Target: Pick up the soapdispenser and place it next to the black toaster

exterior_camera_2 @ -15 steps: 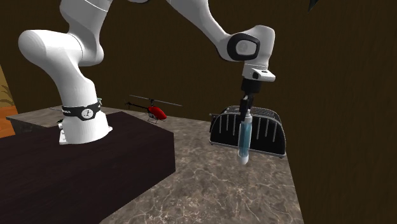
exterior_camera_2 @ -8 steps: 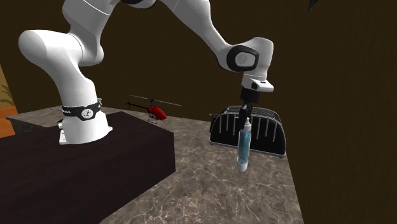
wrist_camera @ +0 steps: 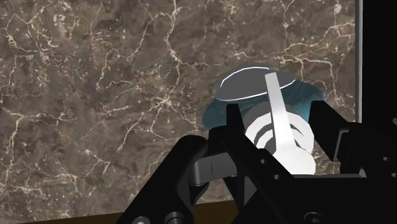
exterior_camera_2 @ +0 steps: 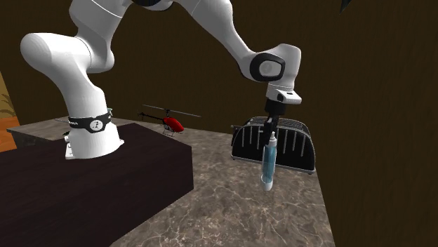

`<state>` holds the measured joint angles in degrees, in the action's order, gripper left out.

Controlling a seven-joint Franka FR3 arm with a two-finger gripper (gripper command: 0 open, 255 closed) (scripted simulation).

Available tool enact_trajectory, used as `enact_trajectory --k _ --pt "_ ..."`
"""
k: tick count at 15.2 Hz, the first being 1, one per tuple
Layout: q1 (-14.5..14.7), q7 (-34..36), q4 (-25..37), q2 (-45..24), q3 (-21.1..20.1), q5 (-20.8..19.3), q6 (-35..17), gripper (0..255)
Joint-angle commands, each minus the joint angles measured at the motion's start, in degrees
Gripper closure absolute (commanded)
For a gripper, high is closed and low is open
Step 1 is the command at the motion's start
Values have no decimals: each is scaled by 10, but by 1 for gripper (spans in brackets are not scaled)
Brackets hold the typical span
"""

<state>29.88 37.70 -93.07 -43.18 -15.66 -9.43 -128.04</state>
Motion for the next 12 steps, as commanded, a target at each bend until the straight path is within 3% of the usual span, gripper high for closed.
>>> enact_trajectory --k 1,6,10,12 --pt "0 0 0 0 0 0 0 0" --pt "0 0 0 0 0 0 0 0" --pt "-6 -6 15 39 -8 10 53 0" --pt "-6 -6 15 39 -8 10 53 0"
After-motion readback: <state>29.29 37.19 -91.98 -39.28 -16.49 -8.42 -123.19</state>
